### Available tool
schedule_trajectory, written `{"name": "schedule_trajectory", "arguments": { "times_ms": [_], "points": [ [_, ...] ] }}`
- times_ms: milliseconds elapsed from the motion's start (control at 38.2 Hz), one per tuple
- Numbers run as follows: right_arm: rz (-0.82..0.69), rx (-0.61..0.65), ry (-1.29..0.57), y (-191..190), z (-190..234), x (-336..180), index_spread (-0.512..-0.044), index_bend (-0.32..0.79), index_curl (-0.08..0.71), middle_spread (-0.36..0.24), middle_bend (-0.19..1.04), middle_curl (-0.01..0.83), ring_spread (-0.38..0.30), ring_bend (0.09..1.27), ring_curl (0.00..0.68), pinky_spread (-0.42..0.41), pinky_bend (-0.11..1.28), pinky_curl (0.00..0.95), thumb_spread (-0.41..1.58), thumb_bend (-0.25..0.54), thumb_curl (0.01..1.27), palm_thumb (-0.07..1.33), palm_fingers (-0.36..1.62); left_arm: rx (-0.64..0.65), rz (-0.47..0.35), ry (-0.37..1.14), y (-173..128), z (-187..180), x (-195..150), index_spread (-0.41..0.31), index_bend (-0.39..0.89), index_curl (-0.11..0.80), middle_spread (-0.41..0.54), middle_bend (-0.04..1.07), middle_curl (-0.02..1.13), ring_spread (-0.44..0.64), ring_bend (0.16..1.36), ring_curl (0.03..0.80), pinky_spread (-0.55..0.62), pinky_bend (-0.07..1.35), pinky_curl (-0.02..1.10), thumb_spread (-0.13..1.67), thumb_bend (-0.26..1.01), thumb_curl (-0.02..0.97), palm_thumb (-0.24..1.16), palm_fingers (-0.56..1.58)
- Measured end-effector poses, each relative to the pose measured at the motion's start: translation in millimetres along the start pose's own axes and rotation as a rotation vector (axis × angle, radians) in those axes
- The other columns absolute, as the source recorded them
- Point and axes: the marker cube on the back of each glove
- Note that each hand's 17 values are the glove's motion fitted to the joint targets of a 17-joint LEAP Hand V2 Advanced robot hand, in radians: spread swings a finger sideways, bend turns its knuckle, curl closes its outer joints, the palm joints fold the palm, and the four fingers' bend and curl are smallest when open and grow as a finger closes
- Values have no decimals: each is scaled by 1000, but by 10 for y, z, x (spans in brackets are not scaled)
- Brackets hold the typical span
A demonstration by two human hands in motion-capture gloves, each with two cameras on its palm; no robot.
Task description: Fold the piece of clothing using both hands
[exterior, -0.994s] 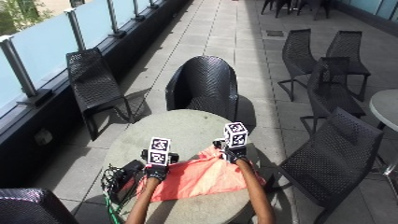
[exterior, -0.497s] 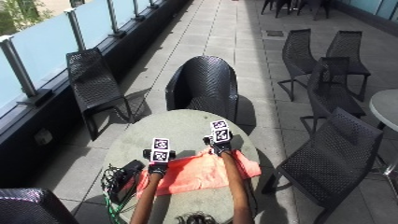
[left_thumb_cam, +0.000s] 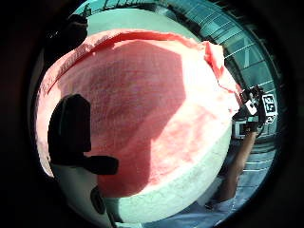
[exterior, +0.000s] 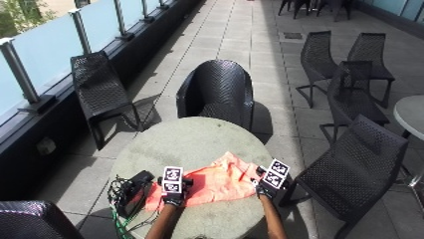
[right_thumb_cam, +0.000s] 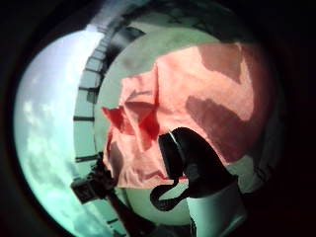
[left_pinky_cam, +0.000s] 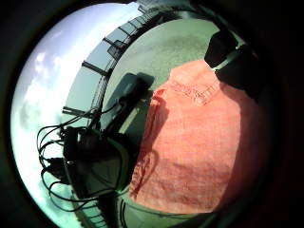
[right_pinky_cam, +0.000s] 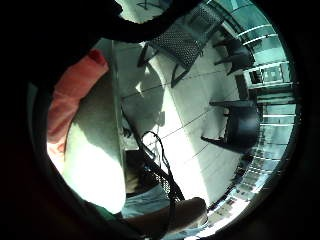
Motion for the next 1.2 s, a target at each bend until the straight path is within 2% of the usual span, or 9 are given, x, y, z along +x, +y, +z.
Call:
{"name": "schedule_trajectory", "arguments": {
  "times_ms": [105,131,183,314,523,680,759,863,1203],
  "points": [
    [9,-20,-51,-50,143,-32,-254,95,280,-2,152,369,90,404,350,165,671,424,1136,-65,248,583,213,-102,-4,65,298,-264,79,-162,100,354,-221,220,427,-101,456,364,64,288,435,1342,-22,267,666,639],
    [19,-8,-49,-63,168,-30,-250,89,271,14,146,362,104,406,344,176,684,420,1134,-58,248,573,208,-144,-5,81,344,-240,87,-158,125,357,-175,117,397,-85,479,371,71,317,443,1355,-23,262,650,585],
    [33,26,-31,-102,218,-28,-244,70,252,39,129,343,120,450,342,188,721,415,1131,-46,248,556,230,-201,-8,101,394,-182,93,-148,131,357,-151,115,392,-63,484,371,80,344,453,1378,-23,254,623,558],
    [28,99,26,-184,316,-50,-231,-13,180,54,162,323,51,664,365,127,797,400,1132,13,278,649,398,-311,-10,144,465,-71,111,-122,115,340,-101,125,364,-9,500,365,99,391,461,1442,-24,232,547,504],
    [50,310,257,-165,250,36,-284,-27,91,-114,401,403,-146,783,395,-142,914,411,1138,108,339,887,917,-327,-6,135,464,-74,109,-102,166,349,-33,156,350,103,484,357,188,360,456,1543,-23,183,384,388],
    [-104,400,-135,-1010,545,-502,-307,55,129,-175,429,435,-205,844,454,-239,910,453,1072,137,373,1017,1155,-217,-5,73,260,-259,25,-99,164,353,-13,152,335,140,481,342,213,366,444,1585,-7,169,324,413],
    [-186,345,-298,-660,118,-644,-309,64,139,-187,433,442,-216,844,462,-264,890,455,1036,126,386,1040,1171,-81,-19,53,-8,-218,-57,-99,143,347,-10,156,330,136,490,339,190,396,445,1585,0,172,325,442],
    [-301,323,-491,-308,-420,-1094,-312,67,145,-195,432,447,-230,838,463,-291,865,448,980,97,402,1050,1188,-222,-28,86,-295,19,-250,-94,128,338,-16,168,330,119,528,344,166,393,443,1571,12,187,350,477],
    [-727,374,-386,925,-236,-2798,-318,68,154,-200,412,450,-244,813,456,-317,845,440,844,7,456,1069,1200,-32,-138,124,121,-1362,-850,-75,104,301,-25,180,341,87,574,357,126,438,454,1568,34,216,400,448]
  ]
}}
